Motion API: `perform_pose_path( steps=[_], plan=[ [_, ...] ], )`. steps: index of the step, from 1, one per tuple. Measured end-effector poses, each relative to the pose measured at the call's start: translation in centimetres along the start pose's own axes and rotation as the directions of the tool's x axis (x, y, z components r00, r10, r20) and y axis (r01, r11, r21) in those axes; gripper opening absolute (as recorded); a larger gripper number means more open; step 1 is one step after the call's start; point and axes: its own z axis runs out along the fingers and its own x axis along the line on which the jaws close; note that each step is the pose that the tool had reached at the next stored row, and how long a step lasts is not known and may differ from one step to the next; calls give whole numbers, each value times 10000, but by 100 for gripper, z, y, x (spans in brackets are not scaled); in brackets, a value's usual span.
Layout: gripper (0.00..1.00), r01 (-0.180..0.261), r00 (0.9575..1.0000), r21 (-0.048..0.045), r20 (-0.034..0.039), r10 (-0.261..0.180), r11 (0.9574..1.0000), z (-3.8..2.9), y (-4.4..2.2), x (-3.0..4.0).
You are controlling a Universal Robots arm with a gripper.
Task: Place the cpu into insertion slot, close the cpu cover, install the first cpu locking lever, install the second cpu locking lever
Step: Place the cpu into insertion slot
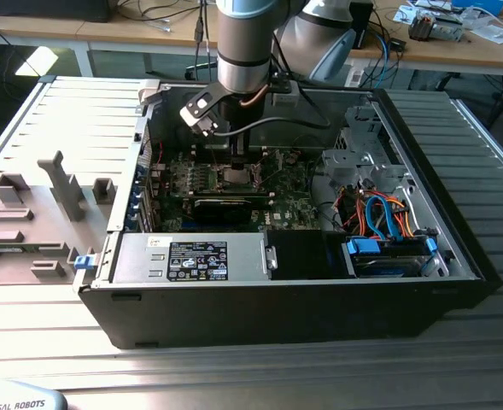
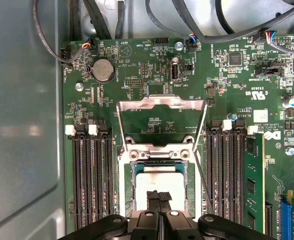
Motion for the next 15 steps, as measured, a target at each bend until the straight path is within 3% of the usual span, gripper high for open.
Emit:
perform_pose_path(
  steps=[15],
  plan=[
    [11, 0, 10000, 1, 0, 0, 10000, -30, 0, 1]
  ],
)
